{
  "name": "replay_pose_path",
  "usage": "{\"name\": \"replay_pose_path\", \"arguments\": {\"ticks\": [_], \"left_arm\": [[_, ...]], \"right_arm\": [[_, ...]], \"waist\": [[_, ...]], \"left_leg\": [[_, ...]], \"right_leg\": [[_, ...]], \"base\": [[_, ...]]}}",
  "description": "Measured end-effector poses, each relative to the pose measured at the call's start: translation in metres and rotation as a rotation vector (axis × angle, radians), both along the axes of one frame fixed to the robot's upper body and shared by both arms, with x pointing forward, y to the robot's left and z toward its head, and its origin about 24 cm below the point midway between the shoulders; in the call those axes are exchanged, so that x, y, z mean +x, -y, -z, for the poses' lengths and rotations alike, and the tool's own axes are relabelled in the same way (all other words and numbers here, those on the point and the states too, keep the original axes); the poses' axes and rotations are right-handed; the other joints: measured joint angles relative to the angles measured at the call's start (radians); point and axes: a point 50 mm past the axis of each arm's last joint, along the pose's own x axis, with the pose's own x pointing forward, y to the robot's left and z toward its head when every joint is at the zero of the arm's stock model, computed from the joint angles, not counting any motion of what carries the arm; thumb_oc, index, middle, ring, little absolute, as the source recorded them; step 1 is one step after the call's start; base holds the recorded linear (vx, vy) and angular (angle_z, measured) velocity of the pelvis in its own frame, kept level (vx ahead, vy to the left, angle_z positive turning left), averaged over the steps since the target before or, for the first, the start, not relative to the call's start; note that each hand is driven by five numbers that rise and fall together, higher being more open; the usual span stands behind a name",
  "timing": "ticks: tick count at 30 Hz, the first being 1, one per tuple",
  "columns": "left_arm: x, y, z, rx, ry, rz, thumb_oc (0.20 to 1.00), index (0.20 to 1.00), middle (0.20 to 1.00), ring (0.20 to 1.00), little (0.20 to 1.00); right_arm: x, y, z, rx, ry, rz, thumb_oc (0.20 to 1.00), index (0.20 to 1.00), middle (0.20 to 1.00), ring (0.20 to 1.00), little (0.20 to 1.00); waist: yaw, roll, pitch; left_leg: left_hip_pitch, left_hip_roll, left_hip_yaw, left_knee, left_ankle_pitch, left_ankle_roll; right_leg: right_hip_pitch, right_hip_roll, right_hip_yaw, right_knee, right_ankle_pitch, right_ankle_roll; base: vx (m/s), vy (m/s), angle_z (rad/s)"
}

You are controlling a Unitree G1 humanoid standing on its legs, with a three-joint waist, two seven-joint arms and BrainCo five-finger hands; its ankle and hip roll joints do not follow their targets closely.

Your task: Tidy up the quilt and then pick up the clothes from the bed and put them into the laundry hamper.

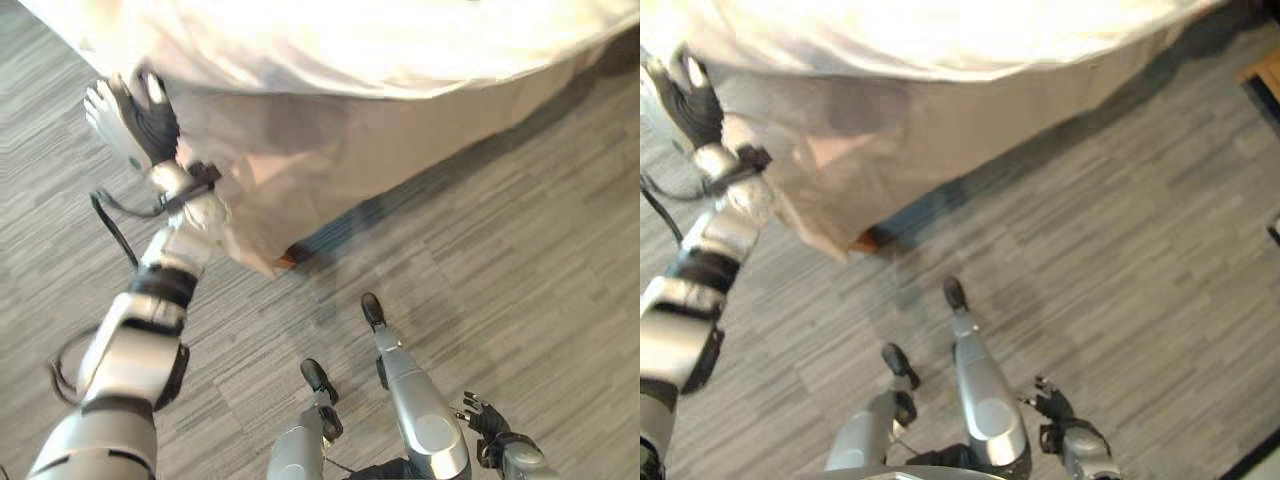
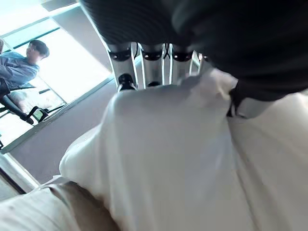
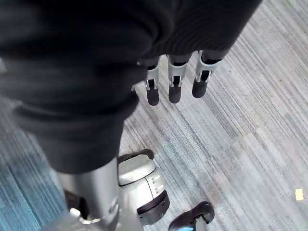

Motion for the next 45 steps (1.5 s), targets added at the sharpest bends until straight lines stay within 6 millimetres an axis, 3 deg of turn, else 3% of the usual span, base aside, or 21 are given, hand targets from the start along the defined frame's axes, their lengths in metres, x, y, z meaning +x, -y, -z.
{"name": "replay_pose_path", "arguments": {"ticks": [1,2,5,7,9,13,14,15,16,18,19,20,21,24,25,27,32,34,36,40,45], "left_arm": [[0.000,0.005,0.009,0.024,-0.028,0.015,0.247,0.247,0.247,0.247,0.247],[-0.001,0.007,0.014,0.031,-0.037,0.023,1.000,1.000,1.000,1.000,1.000],[-0.009,0.025,0.047,0.000,-0.101,0.061,1.000,1.000,1.000,1.000,1.000],[-0.033,0.044,0.115,0.074,-0.344,0.110,1.000,1.000,1.000,1.000,1.000],[-0.050,0.049,0.150,0.098,-0.488,0.115,1.000,1.000,1.000,1.000,1.000],[-0.103,0.029,0.239,0.001,-0.929,0.001,1.000,1.000,1.000,1.000,1.000],[-0.130,0.011,0.271,-0.171,-1.095,-0.116,1.000,1.000,1.000,1.000,1.000],[-0.158,-0.005,0.298,-0.372,-1.220,-0.276,1.000,1.000,1.000,1.000,1.000],[-0.197,-0.015,0.320,-0.533,-1.325,-0.418,1.000,1.000,1.000,1.000,1.000],[-0.264,-0.018,0.346,-0.836,-1.430,-0.648,1.000,1.000,1.000,1.000,1.000],[-0.322,-0.024,0.354,-1.142,-1.411,-0.900,1.000,1.000,1.000,1.000,1.000],[-0.337,-0.032,0.353,-1.146,-1.416,-0.918,1.000,1.000,1.000,1.000,1.000],[-0.341,-0.046,0.348,-1.100,-1.420,-0.877,1.000,1.000,1.000,1.000,1.000],[-0.306,-0.056,0.339,-0.877,-1.476,-0.601,1.000,1.000,1.000,1.000,1.000],[-0.279,-0.056,0.334,-0.811,-1.458,-0.483,1.000,1.000,1.000,1.000,1.000],[-0.241,-0.063,0.323,-0.743,-1.421,-0.379,1.000,1.000,1.000,1.000,1.000],[-0.217,-0.083,0.308,-0.712,-1.401,-0.344,1.000,1.000,1.000,1.000,1.000],[-0.215,-0.090,0.306,-0.695,-1.429,-0.337,1.000,1.000,1.000,1.000,1.000],[-0.219,-0.089,0.310,-0.713,-1.464,-0.335,1.000,1.000,1.000,1.000,1.000],[-0.227,-0.095,0.312,-0.848,-1.458,-0.323,1.000,1.000,1.000,1.000,1.000],[-0.261,-0.092,0.324,-0.929,-1.551,-0.321,1.000,1.000,1.000,1.000,1.000]], "right_arm": [[0.001,-0.001,0.000,0.002,0.008,0.005,1.000,1.000,1.000,1.000,1.000],[0.002,-0.001,0.000,-0.004,0.008,0.011,1.000,1.000,1.000,1.000,1.000],[0.000,0.000,0.001,-0.015,-0.010,0.021,1.000,1.000,1.000,1.000,1.000],[-0.003,0.002,0.002,-0.025,-0.028,0.031,1.000,1.000,1.000,1.000,1.000],[-0.004,0.008,0.002,-0.043,-0.040,0.032,1.000,1.000,1.000,1.000,1.000],[0.007,0.007,0.001,-0.027,-0.036,0.062,1.000,1.000,1.000,1.000,1.000],[0.010,0.002,0.002,0.006,-0.037,0.112,1.000,1.000,1.000,1.000,1.000],[0.009,-0.006,0.006,0.050,-0.038,0.166,0.344,0.344,0.344,0.344,0.344],[0.009,-0.013,0.007,0.082,-0.034,0.211,0.200,0.200,0.200,0.200,0.200],[0.014,-0.018,0.006,0.112,-0.004,0.274,0.200,0.200,0.200,0.200,0.200],[0.041,-0.024,-0.021,0.139,0.200,0.247,0.200,0.200,0.200,0.200,0.200],[0.056,-0.024,-0.046,0.148,0.346,0.230,0.200,0.200,0.200,0.200,0.200],[0.080,-0.022,-0.090,0.138,0.562,0.182,0.200,0.200,0.200,0.200,0.200],[0.126,-0.005,-0.207,0.041,1.046,0.040,0.200,0.200,0.200,0.200,0.200],[0.143,0.001,-0.260,-0.024,1.200,-0.019,0.200,0.200,0.200,0.200,0.200],[0.168,0.006,-0.317,-0.136,1.325,-0.072,0.200,0.200,0.200,0.200,0.200],[0.219,0.030,-0.353,-0.319,1.204,-0.004,0.200,0.200,0.200,0.200,0.200],[0.231,0.063,-0.378,-0.385,1.158,0.123,0.200,0.200,0.200,0.200,0.200],[0.244,0.072,-0.393,-0.423,1.110,0.171,0.200,0.200,0.200,0.200,0.200],[0.248,0.071,-0.431,-0.408,1.175,0.207,0.200,0.200,0.200,0.200,0.200],[0.252,0.052,-0.453,-0.378,1.259,0.205,0.200,0.200,0.200,0.200,0.200]], "waist": [[0.012,-0.004,-0.002],[0.027,-0.006,-0.005],[0.050,-0.002,-0.007],[0.106,-0.001,-0.040],[0.138,-0.001,-0.047],[0.217,-0.006,-0.083],[0.230,-0.014,-0.089],[0.234,-0.026,-0.101],[0.243,-0.042,-0.108],[0.255,-0.070,-0.119],[0.253,-0.087,-0.138],[0.267,-0.112,-0.149],[0.283,-0.157,-0.157],[0.313,-0.178,-0.160],[0.320,-0.186,-0.157],[0.317,-0.206,-0.155],[0.355,-0.222,-0.127],[0.407,-0.203,-0.087],[0.433,-0.186,-0.050],[0.507,-0.125,0.029],[0.556,-0.112,0.052]], "left_leg": [[-0.002,-0.002,-0.003,-0.002,0.010,0.004],[-0.005,-0.001,-0.010,-0.004,0.010,0.004],[0.002,0.006,-0.032,0.000,0.000,0.001],[0.009,0.012,-0.064,-0.001,0.000,-0.002],[0.025,0.008,-0.083,-0.005,0.005,0.001],[0.022,-0.012,-0.116,-0.012,0.018,0.014],[0.023,-0.017,-0.118,-0.013,0.020,0.016],[0.023,-0.021,-0.118,-0.012,0.015,0.023],[0.018,-0.024,-0.118,-0.011,0.014,0.022],[0.024,-0.003,-0.132,-0.013,0.012,0.024],[0.032,0.064,-0.137,-0.004,0.021,0.017],[0.029,0.073,-0.142,-0.004,0.027,0.006],[0.025,0.067,-0.150,-0.003,0.039,-0.016],[0.020,0.101,-0.148,-0.010,0.053,-0.026],[0.012,0.107,-0.146,-0.009,0.055,-0.034],[-0.016,0.113,-0.146,0.013,0.052,-0.045],[-0.086,0.125,-0.173,0.063,0.049,-0.048],[-0.153,0.101,-0.204,0.094,0.058,-0.044],[-0.168,0.093,-0.215,0.102,0.063,-0.046],[-0.282,0.053,-0.248,0.101,0.091,-0.035],[-0.396,0.005,-0.272,0.110,0.098,-0.020]], "right_leg": [[0.000,-0.002,-0.006,0.002,0.003,-0.002],[0.000,-0.005,-0.018,0.001,0.003,-0.002],[0.035,-0.008,-0.043,-0.008,0.004,-0.002],[0.069,-0.009,-0.083,-0.032,0.004,-0.003],[0.089,-0.015,-0.097,-0.039,0.004,-0.003],[0.109,-0.042,-0.132,-0.052,0.004,0.000],[0.120,-0.049,-0.138,-0.058,0.007,0.007],[0.126,-0.056,-0.141,-0.065,0.001,0.018],[0.126,-0.060,-0.143,-0.069,0.003,0.023],[0.151,-0.054,-0.161,-0.087,0.000,0.060],[0.162,-0.023,-0.183,-0.021,-0.019,0.042],[0.179,-0.033,-0.175,-0.024,-0.034,0.059],[0.200,-0.024,-0.144,-0.059,-0.062,0.047],[0.206,0.009,-0.140,-0.085,-0.034,0.035],[0.213,0.015,-0.140,-0.105,-0.030,0.043],[0.203,0.016,-0.152,-0.122,-0.026,0.049],[0.174,0.005,-0.206,-0.122,-0.047,0.083],[0.133,-0.004,-0.220,-0.122,-0.047,0.089],[0.126,-0.014,-0.232,-0.122,-0.044,0.092],[0.034,-0.040,-0.246,-0.121,-0.012,0.089],[-0.070,-0.076,-0.241,-0.116,0.048,0.036]], "base": [[-0.01,0.072,0.37],[-0.01,0.093,0.17],[-0.02,0.102,0.22],[-0.05,0.128,0.46],[-0.07,0.108,0.34],[-0.06,0.051,0.37],[-0.03,-0.022,0.19],[0.01,-0.083,0.14],[0.07,-0.194,0.10],[0.11,-0.282,0.13],[0.07,-0.246,0.24],[0.06,-0.240,0.35],[0.02,-0.105,0.19],[0.04,-0.070,-0.04],[0.07,-0.104,-0.08],[0.05,-0.115,-0.07],[0.01,-0.110,0.09],[0.00,-0.003,0.41],[-0.02,0.005,0.24],[-0.06,0.034,0.35],[-0.12,0.134,0.20]]}}
